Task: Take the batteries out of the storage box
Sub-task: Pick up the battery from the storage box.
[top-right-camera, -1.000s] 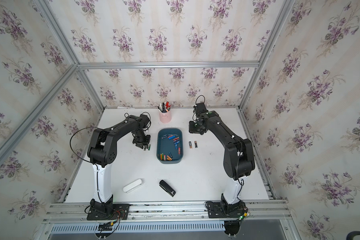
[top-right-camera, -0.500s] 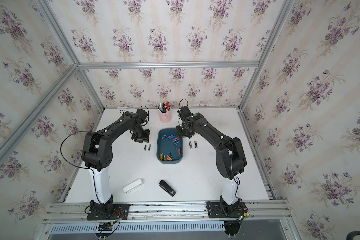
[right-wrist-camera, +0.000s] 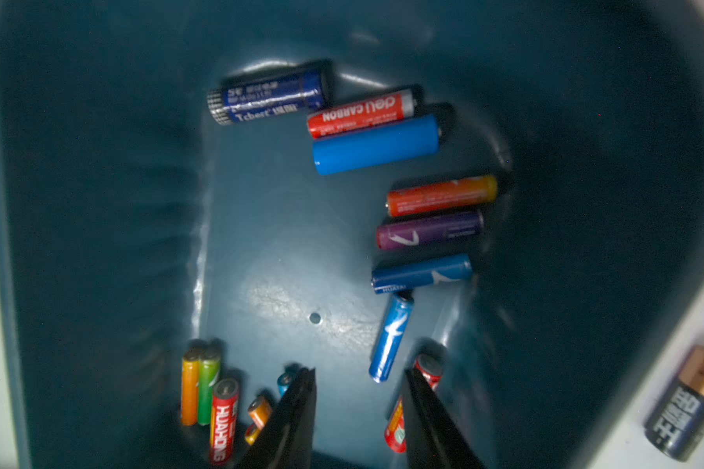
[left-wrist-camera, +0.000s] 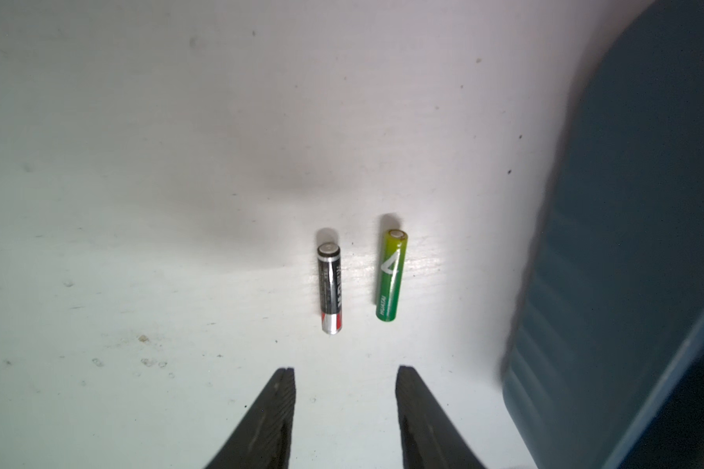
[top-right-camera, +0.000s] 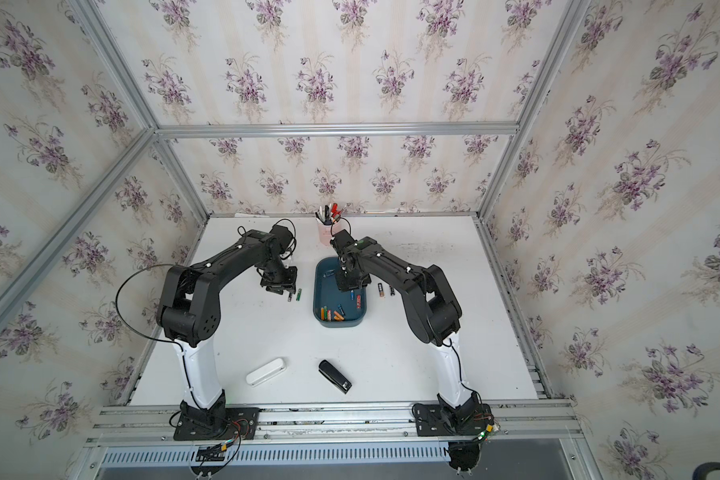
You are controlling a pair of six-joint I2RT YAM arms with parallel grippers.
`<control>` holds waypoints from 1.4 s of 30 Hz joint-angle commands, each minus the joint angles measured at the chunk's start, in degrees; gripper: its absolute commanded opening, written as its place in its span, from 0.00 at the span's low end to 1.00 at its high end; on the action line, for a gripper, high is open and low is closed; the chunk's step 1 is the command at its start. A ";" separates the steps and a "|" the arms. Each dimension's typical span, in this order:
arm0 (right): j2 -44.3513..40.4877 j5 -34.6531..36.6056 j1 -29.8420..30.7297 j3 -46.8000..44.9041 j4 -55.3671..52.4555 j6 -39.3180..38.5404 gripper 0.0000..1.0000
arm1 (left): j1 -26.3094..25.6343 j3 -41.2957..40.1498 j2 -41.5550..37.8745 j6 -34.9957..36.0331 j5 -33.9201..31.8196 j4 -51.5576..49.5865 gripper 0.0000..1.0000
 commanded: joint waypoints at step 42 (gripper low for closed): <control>1.36 -4.87 1.02 3.04 0.68 1.51 0.15 | -0.69 3.46 -0.29 1.22 0.44 -2.78 0.46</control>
